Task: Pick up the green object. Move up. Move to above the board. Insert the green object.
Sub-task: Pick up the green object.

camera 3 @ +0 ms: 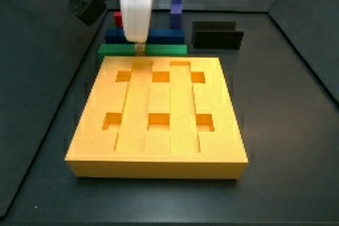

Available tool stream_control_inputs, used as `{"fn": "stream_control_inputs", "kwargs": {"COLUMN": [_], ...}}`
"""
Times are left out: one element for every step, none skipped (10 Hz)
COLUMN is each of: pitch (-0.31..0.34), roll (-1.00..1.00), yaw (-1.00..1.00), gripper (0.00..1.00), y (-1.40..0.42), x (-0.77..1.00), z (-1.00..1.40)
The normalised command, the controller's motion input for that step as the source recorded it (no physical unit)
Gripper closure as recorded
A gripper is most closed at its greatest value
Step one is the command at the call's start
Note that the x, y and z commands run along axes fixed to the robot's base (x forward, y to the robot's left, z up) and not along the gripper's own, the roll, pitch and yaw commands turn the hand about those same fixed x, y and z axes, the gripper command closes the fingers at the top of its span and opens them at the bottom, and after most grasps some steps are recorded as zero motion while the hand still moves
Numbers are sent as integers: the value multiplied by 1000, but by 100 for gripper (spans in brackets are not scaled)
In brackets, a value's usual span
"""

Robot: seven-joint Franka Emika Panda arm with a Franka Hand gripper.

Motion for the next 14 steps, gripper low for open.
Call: {"fn": "stream_control_inputs", "kwargs": {"pitch": [0, 0, -6, 0, 0, 0, 0, 0, 0, 0, 0, 0, 0, 0], "roll": [-34, -30, -29, 0, 0, 0, 0, 0, 0, 0, 0, 0, 0, 0], "yaw": [0, 0, 0, 0, -3, -23, -37, -9, -14, 0, 0, 0, 0, 0], "gripper": [0, 0, 0, 0, 0, 0, 0, 0, 0, 0, 100, 100, 100, 100], "y": [94, 46, 20, 0, 0, 0, 0, 0, 0, 0, 0, 0, 0, 0], "x": [-9, 0, 0, 0, 0, 0, 0, 0, 0, 0, 0, 0, 0, 0], "z": [-143, -111, -91, -74, -126, -134, -131, -194, -89, 0, 0, 0, 0, 0]}}
